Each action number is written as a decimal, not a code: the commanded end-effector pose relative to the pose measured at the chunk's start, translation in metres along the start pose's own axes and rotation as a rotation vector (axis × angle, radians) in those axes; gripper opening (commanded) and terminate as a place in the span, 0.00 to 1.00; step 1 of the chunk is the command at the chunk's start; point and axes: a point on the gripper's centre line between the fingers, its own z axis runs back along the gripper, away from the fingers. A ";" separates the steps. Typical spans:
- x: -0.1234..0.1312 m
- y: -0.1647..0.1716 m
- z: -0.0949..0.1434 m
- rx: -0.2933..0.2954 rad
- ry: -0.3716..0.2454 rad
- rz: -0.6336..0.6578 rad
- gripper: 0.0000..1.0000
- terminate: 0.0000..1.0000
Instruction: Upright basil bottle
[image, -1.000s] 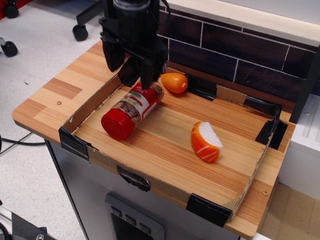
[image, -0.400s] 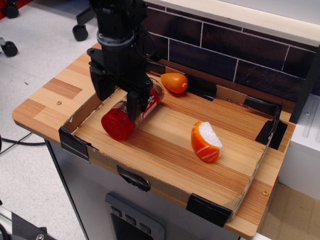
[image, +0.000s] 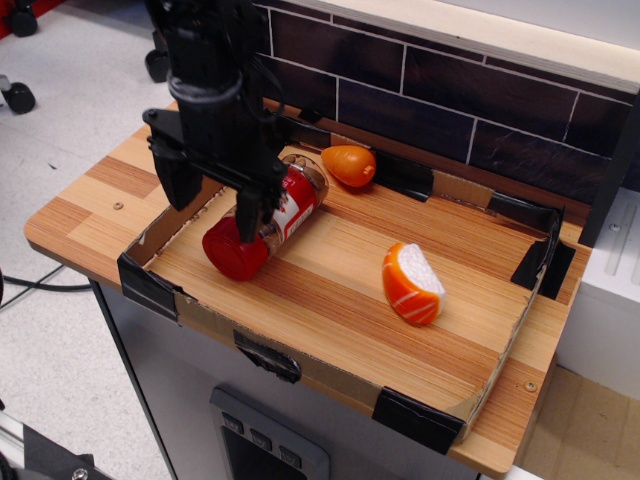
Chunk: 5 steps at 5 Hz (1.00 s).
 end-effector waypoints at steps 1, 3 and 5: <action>0.008 0.001 -0.004 0.023 -0.019 0.018 1.00 0.00; 0.006 0.002 -0.023 0.061 -0.003 0.018 1.00 0.00; 0.003 -0.001 -0.036 0.086 -0.002 -0.006 1.00 0.00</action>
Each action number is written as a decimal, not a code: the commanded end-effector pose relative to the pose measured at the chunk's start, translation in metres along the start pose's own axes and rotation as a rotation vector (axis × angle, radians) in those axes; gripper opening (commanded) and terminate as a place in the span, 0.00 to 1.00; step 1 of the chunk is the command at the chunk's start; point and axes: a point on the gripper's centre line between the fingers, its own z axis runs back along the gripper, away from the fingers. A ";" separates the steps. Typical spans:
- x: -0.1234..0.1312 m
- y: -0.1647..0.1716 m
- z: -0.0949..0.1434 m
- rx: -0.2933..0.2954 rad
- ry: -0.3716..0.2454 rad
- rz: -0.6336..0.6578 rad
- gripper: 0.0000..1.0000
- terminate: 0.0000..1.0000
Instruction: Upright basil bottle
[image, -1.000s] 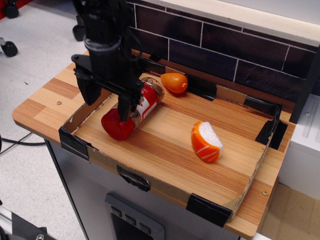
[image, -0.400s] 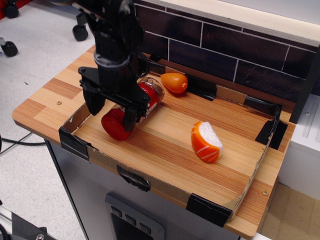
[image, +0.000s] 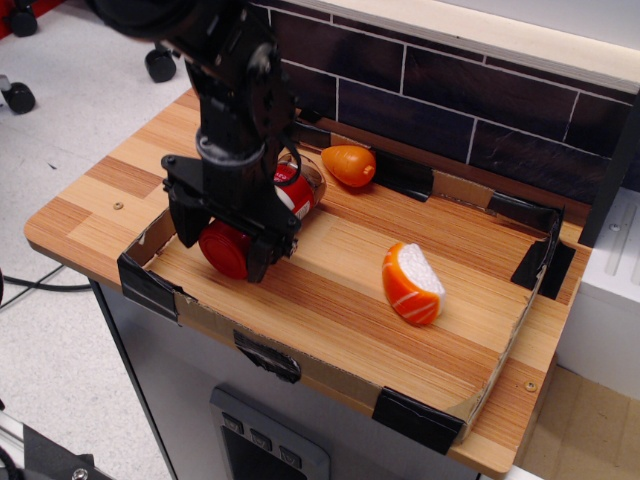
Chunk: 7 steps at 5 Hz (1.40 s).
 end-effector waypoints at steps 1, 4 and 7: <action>0.008 0.004 0.000 -0.003 -0.043 -0.004 0.00 0.00; 0.020 0.024 0.067 -0.067 -0.029 0.075 0.00 0.00; 0.036 0.032 0.103 -0.122 0.124 0.144 0.00 0.00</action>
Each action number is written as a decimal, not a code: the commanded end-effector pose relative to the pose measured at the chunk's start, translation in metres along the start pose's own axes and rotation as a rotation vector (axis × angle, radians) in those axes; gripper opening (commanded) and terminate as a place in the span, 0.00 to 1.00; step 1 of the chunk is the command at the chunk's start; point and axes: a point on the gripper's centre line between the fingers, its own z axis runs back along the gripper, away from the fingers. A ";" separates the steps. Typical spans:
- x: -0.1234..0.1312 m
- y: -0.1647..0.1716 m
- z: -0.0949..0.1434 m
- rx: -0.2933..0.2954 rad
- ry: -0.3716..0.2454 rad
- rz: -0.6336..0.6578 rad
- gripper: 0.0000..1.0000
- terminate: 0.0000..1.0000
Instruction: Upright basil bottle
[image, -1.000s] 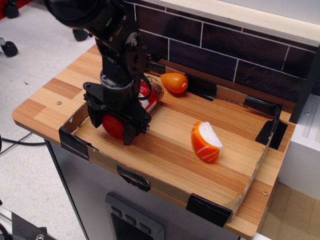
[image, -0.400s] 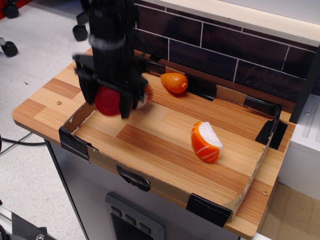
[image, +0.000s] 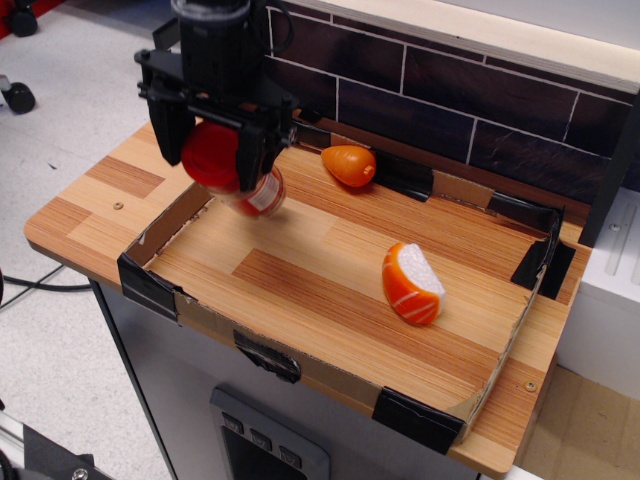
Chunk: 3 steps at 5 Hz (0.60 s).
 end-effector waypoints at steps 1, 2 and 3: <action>0.022 0.005 0.023 -0.045 0.111 0.043 0.00 0.00; 0.016 0.003 0.022 -0.042 0.145 0.037 0.00 0.00; 0.015 -0.001 0.009 -0.026 0.207 0.051 0.00 0.00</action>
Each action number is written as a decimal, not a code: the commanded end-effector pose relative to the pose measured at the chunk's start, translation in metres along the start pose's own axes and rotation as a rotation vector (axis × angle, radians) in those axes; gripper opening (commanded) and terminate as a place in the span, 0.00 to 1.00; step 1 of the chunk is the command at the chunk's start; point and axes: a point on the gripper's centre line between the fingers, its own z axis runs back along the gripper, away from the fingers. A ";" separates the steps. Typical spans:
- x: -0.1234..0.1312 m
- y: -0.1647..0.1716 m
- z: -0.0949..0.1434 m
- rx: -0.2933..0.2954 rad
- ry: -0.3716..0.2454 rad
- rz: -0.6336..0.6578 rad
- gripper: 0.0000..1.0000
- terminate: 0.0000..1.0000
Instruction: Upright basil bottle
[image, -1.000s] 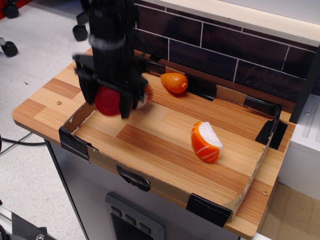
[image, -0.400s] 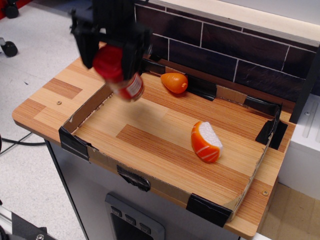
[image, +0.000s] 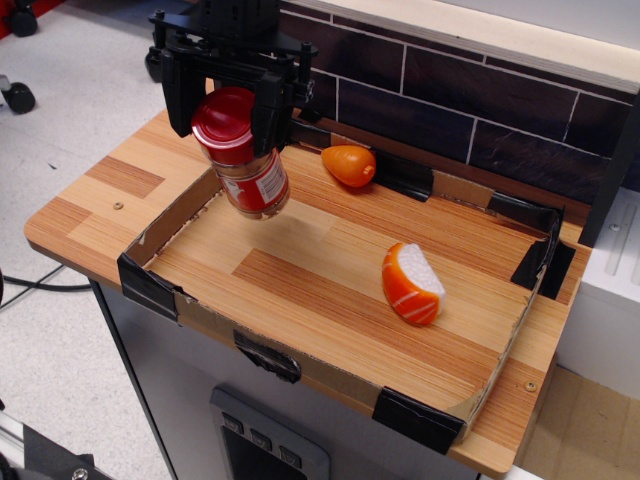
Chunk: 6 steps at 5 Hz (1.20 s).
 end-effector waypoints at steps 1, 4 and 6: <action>0.013 -0.003 -0.012 0.005 0.103 0.023 0.00 0.00; 0.031 -0.012 0.023 -0.022 -0.093 -0.023 1.00 0.00; 0.043 -0.012 0.060 -0.017 -0.320 0.030 1.00 0.00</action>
